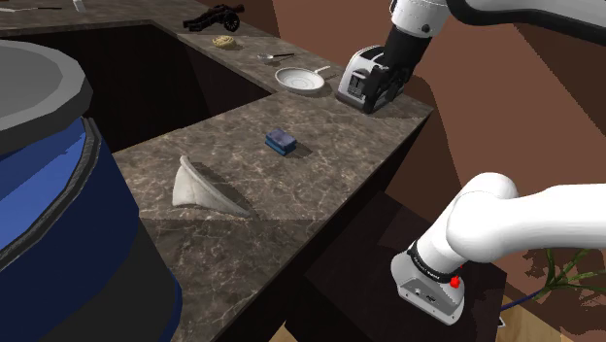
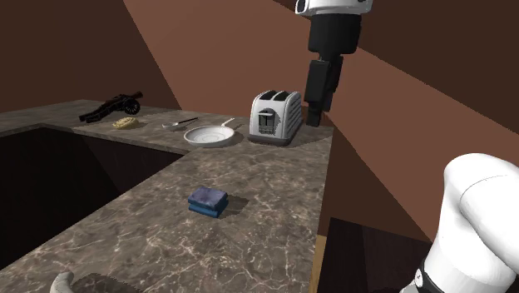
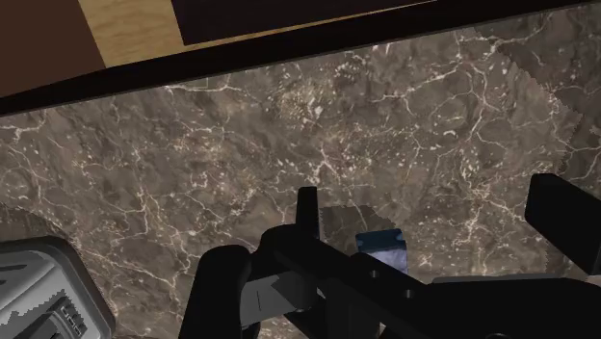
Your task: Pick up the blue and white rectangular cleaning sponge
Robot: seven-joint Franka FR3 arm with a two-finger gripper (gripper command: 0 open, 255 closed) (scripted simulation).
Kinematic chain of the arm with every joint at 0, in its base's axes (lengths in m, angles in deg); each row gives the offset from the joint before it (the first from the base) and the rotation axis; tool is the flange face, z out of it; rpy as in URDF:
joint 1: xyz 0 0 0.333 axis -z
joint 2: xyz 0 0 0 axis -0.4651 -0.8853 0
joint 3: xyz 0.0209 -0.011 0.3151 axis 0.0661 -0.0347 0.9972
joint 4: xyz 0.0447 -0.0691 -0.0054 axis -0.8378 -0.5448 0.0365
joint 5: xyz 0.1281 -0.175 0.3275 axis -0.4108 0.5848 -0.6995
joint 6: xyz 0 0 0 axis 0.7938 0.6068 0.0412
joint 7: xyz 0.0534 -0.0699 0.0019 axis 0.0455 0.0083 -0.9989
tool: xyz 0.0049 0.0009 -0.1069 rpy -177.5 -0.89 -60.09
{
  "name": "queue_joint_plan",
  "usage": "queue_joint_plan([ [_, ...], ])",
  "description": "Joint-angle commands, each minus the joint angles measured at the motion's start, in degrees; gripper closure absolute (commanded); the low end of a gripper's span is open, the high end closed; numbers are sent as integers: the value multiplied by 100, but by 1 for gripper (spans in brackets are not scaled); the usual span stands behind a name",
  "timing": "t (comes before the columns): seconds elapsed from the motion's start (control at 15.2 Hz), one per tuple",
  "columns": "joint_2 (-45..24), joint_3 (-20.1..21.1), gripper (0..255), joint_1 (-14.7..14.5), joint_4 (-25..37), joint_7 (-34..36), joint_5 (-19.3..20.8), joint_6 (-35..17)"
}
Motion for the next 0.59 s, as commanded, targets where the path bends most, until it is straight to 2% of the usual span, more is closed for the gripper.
queue_joint_plan([
  [0.0,0,0,0,0,0,0,0,0],
  [0.53,-1459,99,0,-6,-17,-219,242,-1263],
])
